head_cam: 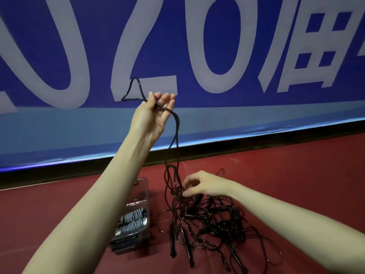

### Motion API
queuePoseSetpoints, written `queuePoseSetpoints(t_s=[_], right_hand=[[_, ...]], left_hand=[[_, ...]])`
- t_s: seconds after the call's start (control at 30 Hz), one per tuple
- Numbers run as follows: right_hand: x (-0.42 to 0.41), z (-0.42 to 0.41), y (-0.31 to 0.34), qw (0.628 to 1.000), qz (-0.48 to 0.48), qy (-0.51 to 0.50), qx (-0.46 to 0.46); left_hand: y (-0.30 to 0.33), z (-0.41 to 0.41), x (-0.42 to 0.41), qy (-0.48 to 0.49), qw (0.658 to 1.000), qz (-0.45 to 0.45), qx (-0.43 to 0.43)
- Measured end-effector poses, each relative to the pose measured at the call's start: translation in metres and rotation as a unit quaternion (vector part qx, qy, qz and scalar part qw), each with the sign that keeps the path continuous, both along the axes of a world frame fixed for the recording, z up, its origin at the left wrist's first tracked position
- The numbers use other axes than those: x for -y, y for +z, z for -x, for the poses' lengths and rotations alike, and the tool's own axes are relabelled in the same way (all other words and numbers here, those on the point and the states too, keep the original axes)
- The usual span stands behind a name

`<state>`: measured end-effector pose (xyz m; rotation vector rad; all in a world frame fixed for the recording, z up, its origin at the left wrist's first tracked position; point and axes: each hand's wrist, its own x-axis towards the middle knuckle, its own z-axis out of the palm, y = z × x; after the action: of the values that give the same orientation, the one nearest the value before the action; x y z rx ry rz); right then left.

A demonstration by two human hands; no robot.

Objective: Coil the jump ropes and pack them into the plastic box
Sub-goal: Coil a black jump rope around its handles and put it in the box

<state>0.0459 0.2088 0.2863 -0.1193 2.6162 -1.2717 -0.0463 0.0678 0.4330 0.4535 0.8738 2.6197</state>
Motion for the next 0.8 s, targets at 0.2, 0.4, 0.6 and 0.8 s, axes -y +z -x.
queuePoseSetpoints(t_s=[0.2, 0.4, 0.6, 0.8], right_hand=[[-0.013, 0.008, -0.013, 0.994, -0.048, -0.099, 0.003], [-0.058, 0.008, 0.016, 0.921, 0.150, -0.321, -0.160], [-0.061, -0.007, 0.053, 0.888, -0.211, -0.231, -0.338], [-0.066, -0.012, 0.066, 0.838, -0.218, -0.279, -0.416]], left_hand=[[-0.012, 0.012, 0.010, 0.044, 0.998, 0.040, 0.005], [-0.071, 0.043, 0.030, 0.101, 0.900, 0.420, -0.056], [-0.124, 0.034, 0.033, 0.003, 0.723, 0.650, -0.233], [-0.098, 0.018, 0.027, -0.192, 0.738, 0.565, -0.314]])
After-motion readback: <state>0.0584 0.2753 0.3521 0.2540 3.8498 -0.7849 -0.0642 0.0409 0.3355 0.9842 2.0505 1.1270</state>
